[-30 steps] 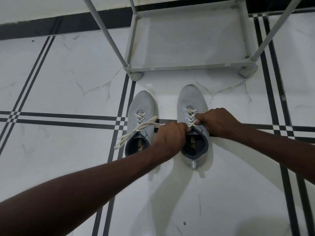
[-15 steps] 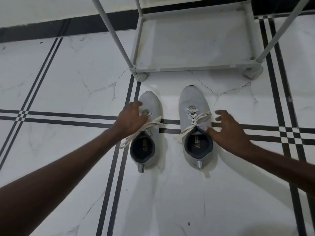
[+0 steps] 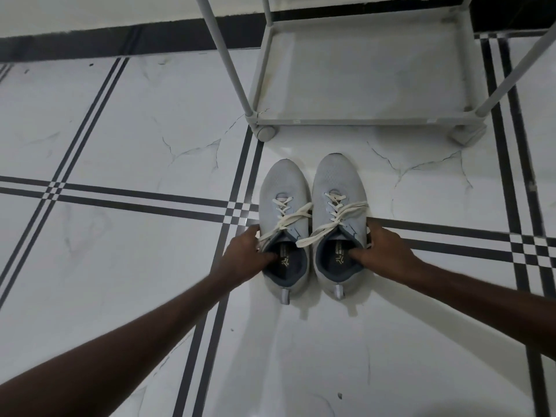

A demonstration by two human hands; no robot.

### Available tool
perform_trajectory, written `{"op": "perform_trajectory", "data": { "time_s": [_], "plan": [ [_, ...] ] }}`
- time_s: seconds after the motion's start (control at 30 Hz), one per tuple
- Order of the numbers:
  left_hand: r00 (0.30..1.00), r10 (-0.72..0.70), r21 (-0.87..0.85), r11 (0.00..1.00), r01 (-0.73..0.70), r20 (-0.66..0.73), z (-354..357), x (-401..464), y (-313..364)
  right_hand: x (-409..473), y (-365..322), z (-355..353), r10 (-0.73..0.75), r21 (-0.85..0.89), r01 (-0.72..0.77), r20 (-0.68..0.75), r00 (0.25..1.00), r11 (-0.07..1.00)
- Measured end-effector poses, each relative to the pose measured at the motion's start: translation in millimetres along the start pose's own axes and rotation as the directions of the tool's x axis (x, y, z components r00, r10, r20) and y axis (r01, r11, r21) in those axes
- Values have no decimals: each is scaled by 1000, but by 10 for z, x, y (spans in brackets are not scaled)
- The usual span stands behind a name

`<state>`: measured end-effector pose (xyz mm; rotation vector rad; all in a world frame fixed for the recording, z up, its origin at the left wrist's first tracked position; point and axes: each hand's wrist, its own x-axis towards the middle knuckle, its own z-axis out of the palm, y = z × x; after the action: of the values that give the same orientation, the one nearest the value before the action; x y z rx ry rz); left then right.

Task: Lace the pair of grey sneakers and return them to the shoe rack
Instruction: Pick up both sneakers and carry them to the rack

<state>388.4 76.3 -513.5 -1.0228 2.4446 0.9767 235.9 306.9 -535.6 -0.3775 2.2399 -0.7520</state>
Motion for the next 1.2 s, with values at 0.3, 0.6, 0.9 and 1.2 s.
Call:
{"op": "perform_trajectory", "data": {
  "time_s": [0.3, 0.6, 0.9, 1.2],
  "plan": [
    [998, 54, -105, 993, -51, 25, -124, -103, 100, -76, -156, -196, -73, -118, 70, -21, 997, 991],
    [990, 142, -157, 977, -144, -25, -1376, -969, 1139, -1113, -1300, -1395, -76, -129, 65, -86, 993, 990],
    [976, 215, -185, 958, -217, -35, -3113, -2027, 2649, -2516, -2682, -2972, -35, 16, 40, -233, 972, 999],
    [949, 284, -179, 935, -305, -136, -4343, -2573, 4041, -3191, -3552, -4408, -100, 44, 123, -350, 931, 991]
  ]
}}
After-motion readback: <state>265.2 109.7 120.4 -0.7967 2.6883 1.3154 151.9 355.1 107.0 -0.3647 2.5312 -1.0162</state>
